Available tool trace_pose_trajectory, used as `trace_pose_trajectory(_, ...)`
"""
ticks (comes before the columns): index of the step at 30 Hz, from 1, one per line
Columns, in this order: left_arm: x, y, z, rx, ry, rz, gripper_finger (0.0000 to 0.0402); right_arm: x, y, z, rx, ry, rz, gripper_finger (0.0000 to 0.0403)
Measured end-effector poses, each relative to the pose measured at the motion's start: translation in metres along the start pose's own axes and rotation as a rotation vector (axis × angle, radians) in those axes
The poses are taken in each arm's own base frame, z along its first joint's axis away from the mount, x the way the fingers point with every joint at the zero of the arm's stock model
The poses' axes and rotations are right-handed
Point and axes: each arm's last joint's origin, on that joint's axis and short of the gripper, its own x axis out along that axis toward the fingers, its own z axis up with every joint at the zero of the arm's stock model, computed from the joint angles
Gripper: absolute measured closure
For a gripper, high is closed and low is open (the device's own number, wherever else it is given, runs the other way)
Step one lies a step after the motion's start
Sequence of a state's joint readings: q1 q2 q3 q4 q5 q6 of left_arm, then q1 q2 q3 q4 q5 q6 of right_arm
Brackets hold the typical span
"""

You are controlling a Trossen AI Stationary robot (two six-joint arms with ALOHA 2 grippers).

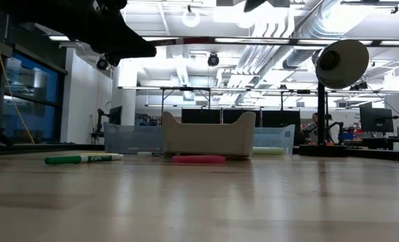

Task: Pick & Place Markers
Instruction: Put the dark red marker into the black bin

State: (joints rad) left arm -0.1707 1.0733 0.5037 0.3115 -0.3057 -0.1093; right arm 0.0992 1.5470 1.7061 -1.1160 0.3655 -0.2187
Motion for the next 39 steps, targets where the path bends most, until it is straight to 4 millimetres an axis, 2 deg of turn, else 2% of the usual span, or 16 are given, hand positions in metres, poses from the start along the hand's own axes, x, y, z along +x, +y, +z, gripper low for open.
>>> trace_pose_trajectory(2,0.000,0.001,0.000,0.005,-0.002,0.017,0.0371,-0.006,0.000,-0.008,0.039,0.020,0.013,0.0258)
trace_pose_trajectory(5,0.000,0.002,0.000,0.029,-0.007,0.066,0.0371,-0.001,0.008,-0.024,0.053,0.045,0.060,0.0264)
trace_pose_trajectory(10,0.002,0.011,0.002,0.040,-0.016,0.129,0.0370,0.030,0.031,-0.063,0.089,0.056,0.133,0.0263)
trace_pose_trajectory(14,0.004,0.026,0.003,0.023,-0.012,0.170,0.0370,0.054,0.048,-0.091,0.135,0.013,0.152,0.0263)
trace_pose_trajectory(19,0.007,0.051,0.002,-0.002,0.021,0.190,0.0370,0.073,0.061,-0.113,0.182,-0.010,0.185,0.0263)
trace_pose_trajectory(24,0.006,0.081,-0.002,-0.031,0.079,0.229,0.0370,0.080,0.065,-0.121,0.204,-0.002,0.183,0.0263)
trace_pose_trajectory(39,-0.012,0.159,-0.018,-0.141,0.187,0.366,0.0370,0.081,0.065,-0.119,0.220,-0.030,0.177,0.0263)
